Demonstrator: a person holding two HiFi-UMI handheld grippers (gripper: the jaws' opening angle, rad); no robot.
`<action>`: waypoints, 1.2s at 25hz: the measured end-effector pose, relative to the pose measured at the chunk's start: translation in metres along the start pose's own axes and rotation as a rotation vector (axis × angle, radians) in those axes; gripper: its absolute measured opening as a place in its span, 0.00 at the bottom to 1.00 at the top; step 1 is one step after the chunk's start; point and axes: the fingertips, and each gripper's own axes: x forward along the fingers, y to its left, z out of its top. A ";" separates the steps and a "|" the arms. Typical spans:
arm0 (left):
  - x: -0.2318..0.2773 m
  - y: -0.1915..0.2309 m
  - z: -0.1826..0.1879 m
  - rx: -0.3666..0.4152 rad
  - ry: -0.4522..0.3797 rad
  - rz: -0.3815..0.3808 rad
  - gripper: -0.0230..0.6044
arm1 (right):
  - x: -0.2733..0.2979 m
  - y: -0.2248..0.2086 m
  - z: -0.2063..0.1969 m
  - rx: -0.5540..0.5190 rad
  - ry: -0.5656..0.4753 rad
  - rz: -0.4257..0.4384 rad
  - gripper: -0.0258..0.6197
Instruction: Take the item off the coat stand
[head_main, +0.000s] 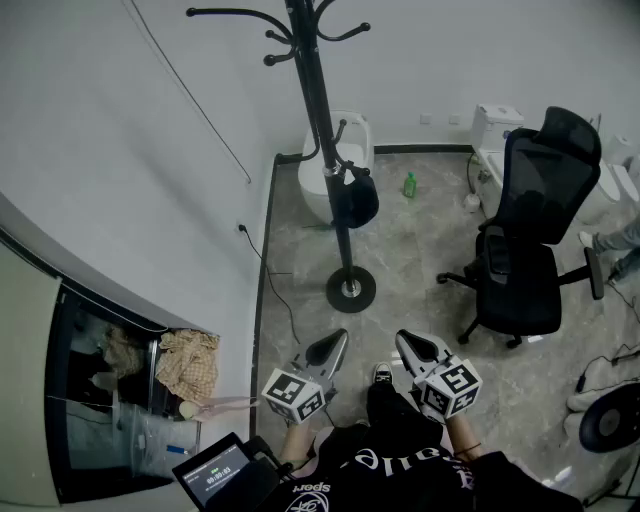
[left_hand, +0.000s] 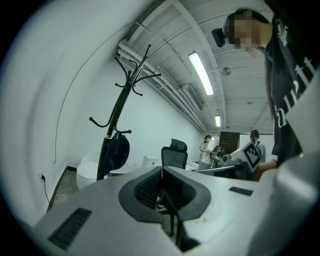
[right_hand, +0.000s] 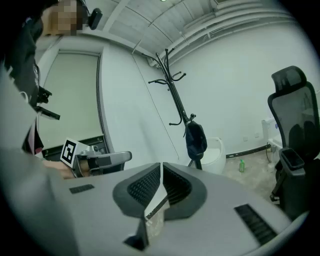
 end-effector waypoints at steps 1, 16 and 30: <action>0.010 0.006 0.003 0.000 -0.007 0.006 0.04 | 0.007 -0.009 0.006 -0.011 0.005 0.002 0.08; 0.130 0.048 0.013 0.035 0.012 -0.004 0.04 | 0.081 -0.112 0.050 -0.093 0.049 0.082 0.08; 0.127 0.107 0.004 0.027 0.085 0.104 0.04 | 0.148 -0.140 0.063 -0.167 0.073 0.104 0.08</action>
